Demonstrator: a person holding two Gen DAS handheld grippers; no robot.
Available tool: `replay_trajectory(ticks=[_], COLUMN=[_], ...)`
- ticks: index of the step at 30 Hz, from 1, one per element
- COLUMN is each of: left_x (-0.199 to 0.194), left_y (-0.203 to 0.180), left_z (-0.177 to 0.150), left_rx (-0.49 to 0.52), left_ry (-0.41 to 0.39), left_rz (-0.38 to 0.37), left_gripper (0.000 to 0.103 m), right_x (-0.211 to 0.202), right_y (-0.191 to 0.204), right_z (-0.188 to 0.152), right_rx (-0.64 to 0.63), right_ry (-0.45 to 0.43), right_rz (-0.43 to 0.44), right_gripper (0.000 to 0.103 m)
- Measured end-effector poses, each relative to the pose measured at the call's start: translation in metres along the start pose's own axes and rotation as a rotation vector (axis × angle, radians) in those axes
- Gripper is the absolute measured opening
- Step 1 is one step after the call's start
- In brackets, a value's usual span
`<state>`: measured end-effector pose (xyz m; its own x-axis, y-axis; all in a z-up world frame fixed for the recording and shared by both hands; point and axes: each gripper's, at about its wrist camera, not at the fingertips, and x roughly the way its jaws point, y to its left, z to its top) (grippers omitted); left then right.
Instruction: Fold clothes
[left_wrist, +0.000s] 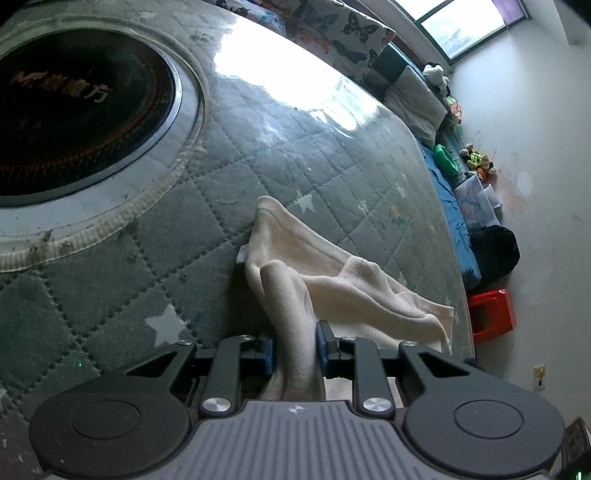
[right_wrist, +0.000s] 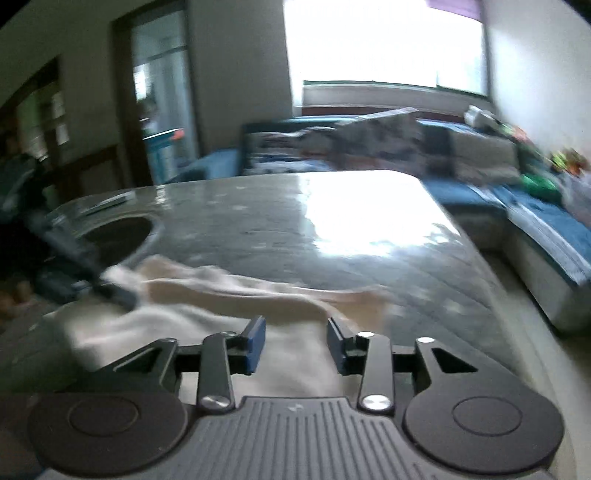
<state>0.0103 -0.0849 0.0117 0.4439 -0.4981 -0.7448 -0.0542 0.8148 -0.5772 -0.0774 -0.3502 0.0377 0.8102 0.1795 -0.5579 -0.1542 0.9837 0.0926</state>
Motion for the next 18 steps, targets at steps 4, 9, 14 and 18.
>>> replay_trajectory(ticks=[4, 9, 14, 18], left_x=[0.000, 0.000, 0.001, -0.002], left_y=[-0.002, -0.005, -0.012, -0.018], left_z=[-0.001, -0.001, -0.002, 0.000], left_rx=[0.016, 0.032, 0.074, 0.101], left_ry=[-0.002, -0.005, -0.013, -0.023], left_rz=[0.010, 0.022, 0.050, 0.053], left_gripper=[0.024, 0.024, 0.024, 0.023], right_x=[0.013, 0.027, 0.025, 0.015], right_y=[-0.030, -0.047, -0.040, -0.031], right_z=[-0.011, -0.023, -0.022, -0.016], right_rx=[0.102, 0.194, 0.183, 0.148], right_ry=[0.022, 0.041, 0.032, 0.003], right_rz=[-0.036, -0.002, 0.045, 0.033], right_gripper=[0.044, 0.044, 0.021, 0.011])
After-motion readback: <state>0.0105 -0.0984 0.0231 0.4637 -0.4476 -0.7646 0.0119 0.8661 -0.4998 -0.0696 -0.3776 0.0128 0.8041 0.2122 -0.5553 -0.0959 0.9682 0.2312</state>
